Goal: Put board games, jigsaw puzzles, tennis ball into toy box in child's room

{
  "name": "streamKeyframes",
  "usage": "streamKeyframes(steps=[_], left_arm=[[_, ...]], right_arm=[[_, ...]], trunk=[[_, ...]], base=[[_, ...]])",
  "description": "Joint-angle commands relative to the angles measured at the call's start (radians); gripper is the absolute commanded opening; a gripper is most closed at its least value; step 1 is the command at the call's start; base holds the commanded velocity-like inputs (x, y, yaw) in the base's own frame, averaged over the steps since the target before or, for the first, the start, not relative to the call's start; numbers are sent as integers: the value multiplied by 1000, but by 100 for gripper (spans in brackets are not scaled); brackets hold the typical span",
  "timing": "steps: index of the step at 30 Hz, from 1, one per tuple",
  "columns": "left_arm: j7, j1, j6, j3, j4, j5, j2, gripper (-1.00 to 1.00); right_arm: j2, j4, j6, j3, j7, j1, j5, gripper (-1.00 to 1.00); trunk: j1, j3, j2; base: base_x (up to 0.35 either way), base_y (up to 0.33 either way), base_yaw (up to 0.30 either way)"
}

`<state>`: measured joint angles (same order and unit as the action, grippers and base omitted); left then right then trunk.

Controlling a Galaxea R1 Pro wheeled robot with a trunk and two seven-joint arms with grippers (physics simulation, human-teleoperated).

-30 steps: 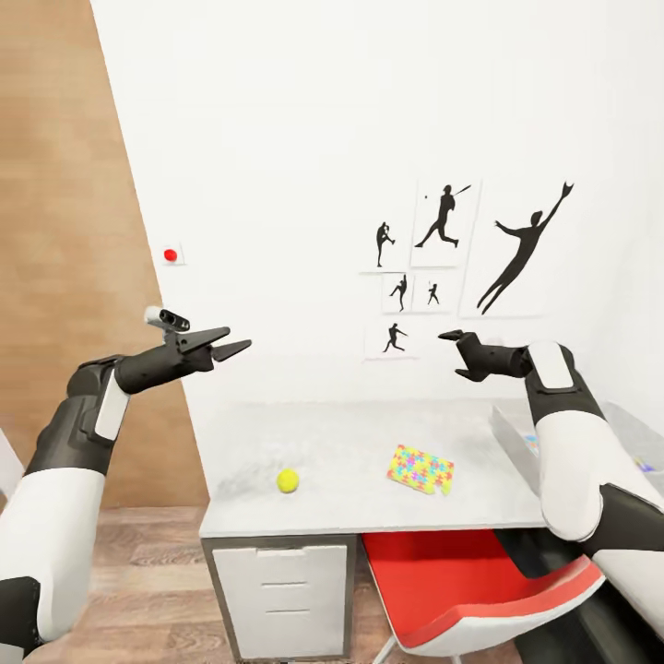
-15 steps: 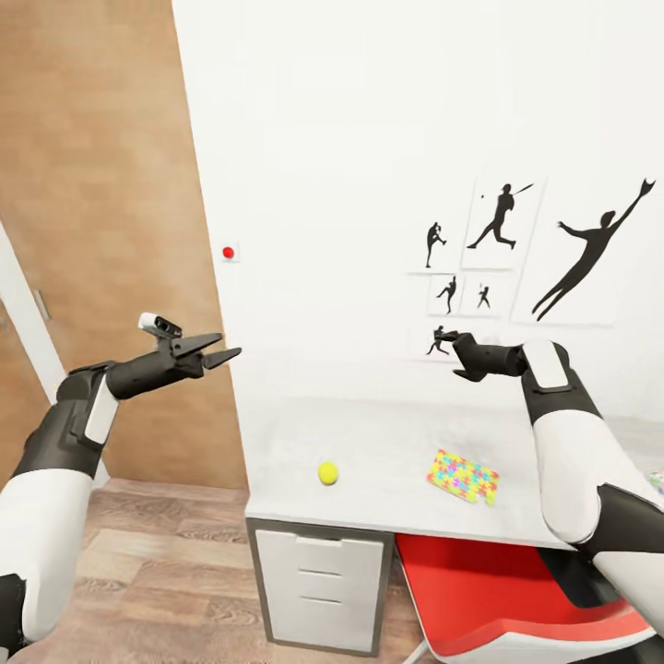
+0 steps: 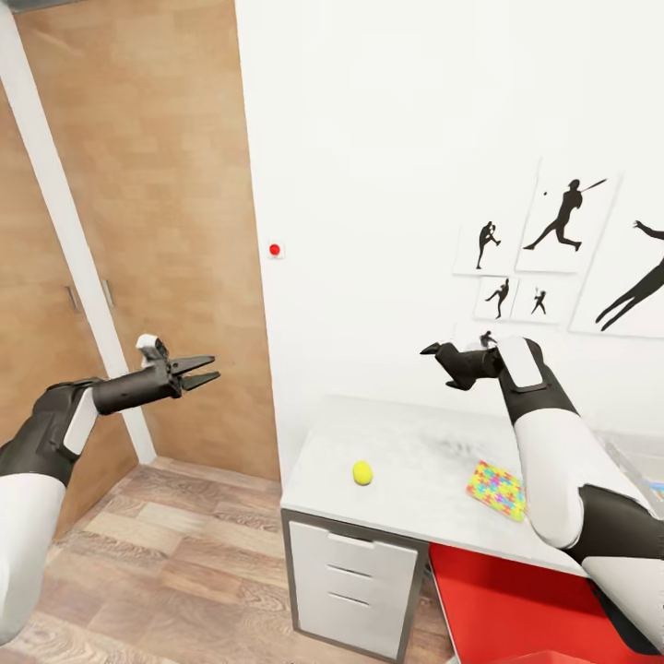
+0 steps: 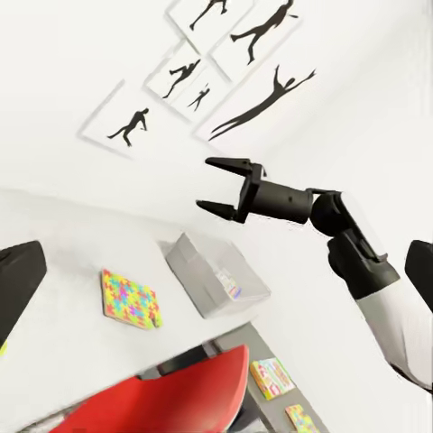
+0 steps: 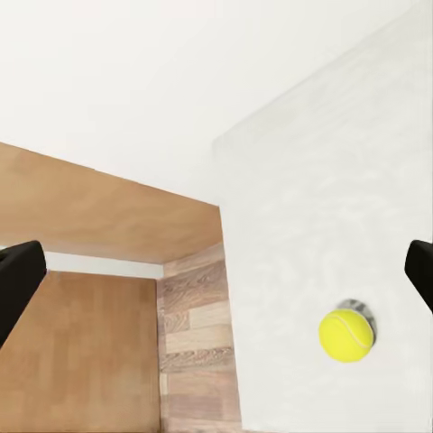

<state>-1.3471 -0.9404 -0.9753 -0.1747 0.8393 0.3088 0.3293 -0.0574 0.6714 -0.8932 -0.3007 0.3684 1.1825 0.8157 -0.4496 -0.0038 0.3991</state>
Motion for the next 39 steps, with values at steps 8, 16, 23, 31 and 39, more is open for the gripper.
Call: streamKeyframes(steps=[8, 16, 23, 31, 39], left_arm=[[222, -1, 82, 1, -113, -41, 39, 100], [444, -1, 99, 3, -133, -55, 60, 100], [639, -1, 102, 6, -135, -106, 64, 100], [791, -1, 127, 11, -138, -126, 57, 100], [914, 0, 234, 13, -248, -129, 54, 100]], right_arm=[[32, 2, -8, 4, 121, 0, 11, 100], [40, 3, -19, 13, 149, 3, 10, 100], [41, 4, -23, 132, 174, 3, 11, 100], [42, 4, -17, 297, 223, 3, 9, 100], [38, 3, -11, 324, 244, -31, 10, 100]], trunk=[[0, -1, 1], [0, -1, 1], [0, -1, 1], [0, -1, 1], [0, -1, 1]], base=[[0, 0, 78], [0, 0, 7], [0, 0, 0], [0, 0, 0], [0, 0, 0]])
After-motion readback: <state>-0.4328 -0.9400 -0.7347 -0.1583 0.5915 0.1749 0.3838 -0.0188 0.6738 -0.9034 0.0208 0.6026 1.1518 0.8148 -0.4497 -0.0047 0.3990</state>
